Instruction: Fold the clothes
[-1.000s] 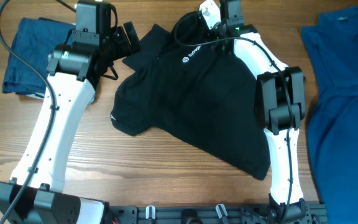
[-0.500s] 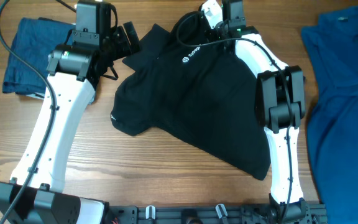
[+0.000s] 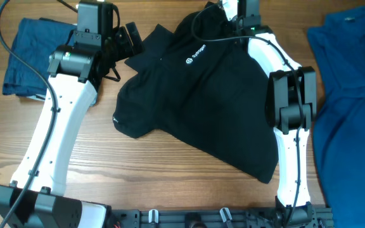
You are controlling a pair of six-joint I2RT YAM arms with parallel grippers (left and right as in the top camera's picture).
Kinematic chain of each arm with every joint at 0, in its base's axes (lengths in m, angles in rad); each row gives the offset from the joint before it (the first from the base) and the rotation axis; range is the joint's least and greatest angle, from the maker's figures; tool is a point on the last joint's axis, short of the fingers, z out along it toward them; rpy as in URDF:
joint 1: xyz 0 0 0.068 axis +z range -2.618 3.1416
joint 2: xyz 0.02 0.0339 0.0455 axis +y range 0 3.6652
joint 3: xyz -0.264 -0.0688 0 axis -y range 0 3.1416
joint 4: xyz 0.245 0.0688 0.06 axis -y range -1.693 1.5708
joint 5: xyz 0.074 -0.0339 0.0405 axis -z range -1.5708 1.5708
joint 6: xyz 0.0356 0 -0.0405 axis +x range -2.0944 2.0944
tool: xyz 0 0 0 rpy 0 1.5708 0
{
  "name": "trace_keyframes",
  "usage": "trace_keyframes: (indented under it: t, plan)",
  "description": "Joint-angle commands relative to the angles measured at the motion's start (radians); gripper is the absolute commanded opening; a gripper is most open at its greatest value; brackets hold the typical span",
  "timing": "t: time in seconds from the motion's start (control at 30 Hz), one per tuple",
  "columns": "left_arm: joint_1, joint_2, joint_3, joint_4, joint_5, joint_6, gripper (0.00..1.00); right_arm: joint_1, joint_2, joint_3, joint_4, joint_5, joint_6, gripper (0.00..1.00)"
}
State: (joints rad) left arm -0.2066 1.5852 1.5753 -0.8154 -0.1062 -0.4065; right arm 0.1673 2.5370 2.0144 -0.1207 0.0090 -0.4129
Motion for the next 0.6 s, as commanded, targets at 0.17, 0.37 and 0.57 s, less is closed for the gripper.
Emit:
trace_keyframes:
  t: [0.17, 0.37, 0.57]
  plan:
    - [0.006, 0.002, -0.004, 0.002, 0.005, -0.002, 1.0, -0.04, -0.07, 0.064, -0.127, 0.186, 0.333, 0.5]
    - [0.006, 0.002, -0.004, 0.002, 0.005, -0.002, 1.0, -0.237, -0.38, 0.08, -0.694, 0.147, 0.547, 0.63]
    - [0.006, 0.002, -0.004, 0.002, 0.005, -0.002, 1.0, -0.396, -0.38, -0.048, -1.085, -0.1, 0.547, 0.11]
